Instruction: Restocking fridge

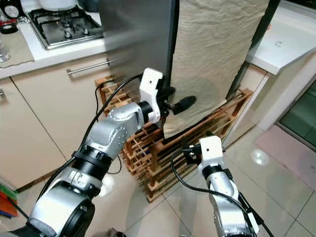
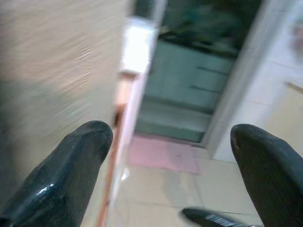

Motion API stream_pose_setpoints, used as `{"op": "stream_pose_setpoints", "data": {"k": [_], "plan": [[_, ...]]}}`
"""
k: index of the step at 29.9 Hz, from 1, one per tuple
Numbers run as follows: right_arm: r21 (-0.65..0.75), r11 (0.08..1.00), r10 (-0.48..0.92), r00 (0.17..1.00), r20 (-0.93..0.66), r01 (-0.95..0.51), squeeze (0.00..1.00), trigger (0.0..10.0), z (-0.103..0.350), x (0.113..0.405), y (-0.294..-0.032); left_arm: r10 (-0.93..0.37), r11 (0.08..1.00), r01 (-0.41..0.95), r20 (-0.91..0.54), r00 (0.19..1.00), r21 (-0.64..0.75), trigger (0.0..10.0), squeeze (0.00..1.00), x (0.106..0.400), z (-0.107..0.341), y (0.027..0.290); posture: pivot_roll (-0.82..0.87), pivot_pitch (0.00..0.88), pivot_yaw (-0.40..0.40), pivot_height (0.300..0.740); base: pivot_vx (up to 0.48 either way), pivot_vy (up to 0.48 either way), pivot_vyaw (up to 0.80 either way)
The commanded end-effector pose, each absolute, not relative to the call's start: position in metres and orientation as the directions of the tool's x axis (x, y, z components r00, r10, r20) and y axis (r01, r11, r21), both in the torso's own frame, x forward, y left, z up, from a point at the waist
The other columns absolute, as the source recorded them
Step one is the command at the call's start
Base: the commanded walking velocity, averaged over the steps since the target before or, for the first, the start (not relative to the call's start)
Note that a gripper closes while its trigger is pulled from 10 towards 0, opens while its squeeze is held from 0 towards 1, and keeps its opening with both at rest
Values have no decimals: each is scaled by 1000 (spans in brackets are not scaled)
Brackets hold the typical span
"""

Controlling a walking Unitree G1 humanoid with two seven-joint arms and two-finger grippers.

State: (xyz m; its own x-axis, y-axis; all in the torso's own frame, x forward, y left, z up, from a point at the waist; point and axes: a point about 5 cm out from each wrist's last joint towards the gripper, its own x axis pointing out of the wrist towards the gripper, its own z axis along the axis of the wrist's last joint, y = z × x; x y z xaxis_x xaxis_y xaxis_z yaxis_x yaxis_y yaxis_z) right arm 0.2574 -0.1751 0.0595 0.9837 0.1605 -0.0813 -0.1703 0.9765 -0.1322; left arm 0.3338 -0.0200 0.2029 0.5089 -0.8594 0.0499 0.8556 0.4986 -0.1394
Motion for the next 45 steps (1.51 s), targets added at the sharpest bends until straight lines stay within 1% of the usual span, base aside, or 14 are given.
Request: {"op": "stream_pose_setpoints", "data": {"k": [1,4,7,10,15,21,22,23,26,27,29,31,37,45], "plan": [[-127,979,150,985,-89,-161,0,10000,59,258,-178,-913,357,922,151,378,-151,10000,0,312,225,-58,-119,0,9,730,0,0,0],[-127,979,150,984,-92,-161,0,10000,59,257,-178,-928,313,939,166,335,-141,10000,0,307,229,-59,-119,0,9,730,0,0,0],[-127,979,149,985,-92,-160,0,10000,59,257,-178,-927,339,936,140,349,-94,10000,0,309,226,-56,-121,0,10,730,0,0,0],[-126,979,148,985,-93,-159,0,10000,58,257,-178,-911,383,921,135,390,-75,10000,0,313,224,-49,-122,0,11,730,0,0,0],[-124,980,145,985,-97,-157,0,10000,56,256,-178,-858,496,868,142,493,-16,10000,0,322,222,-14,-113,0,9,730,0,0,0],[-122,980,143,985,-99,-155,0,10000,55,255,-179,-809,577,817,141,571,4,10000,0,326,214,11,-105,0,11,730,0,0,0],[-113,983,135,986,-93,-145,0,10000,56,256,-180,-761,646,763,117,639,36,10000,0,330,203,26,-99,0,16,730,0,0,0],[-82,990,110,991,-77,-116,0,10000,60,258,-182,-642,766,634,71,763,107,10000,0,336,182,54,-96,0,20,730,0,0,0],[-71,992,102,992,-70,-107,0,10000,62,259,-182,-605,793,596,59,794,122,10000,0,337,176,62,-96,0,20,730,0,0,0],[-47,995,87,995,-44,-89,0,10000,69,262,-181,-506,858,500,24,862,116,10000,0,338,161,86,-93,0,26,730,0,0,0],[-47,995,87,995,-44,-89,0,10000,69,262,-181,-506,858,500,24,862,116,10000,0,338,161,86,-93,0,26,730,0,0,0],[-28,997,77,997,-21,-78,0,10000,76,265,-179,-379,919,379,-24,925,109,10000,0,334,146,117,-89,0,28,730,0,0,0],[-21,999,45,997,55,-44,0,10000,94,267,-178,-271,959,275,-60,961,75,10000,0,312,127,151,-82,0,28,730,0,0,0],[-47,999,18,992,126,-12,0,10000,114,262,-181,-185,982,181,114,976,46,10000,0,298,141,157,-81,0,20,730,0,0,0]]}}
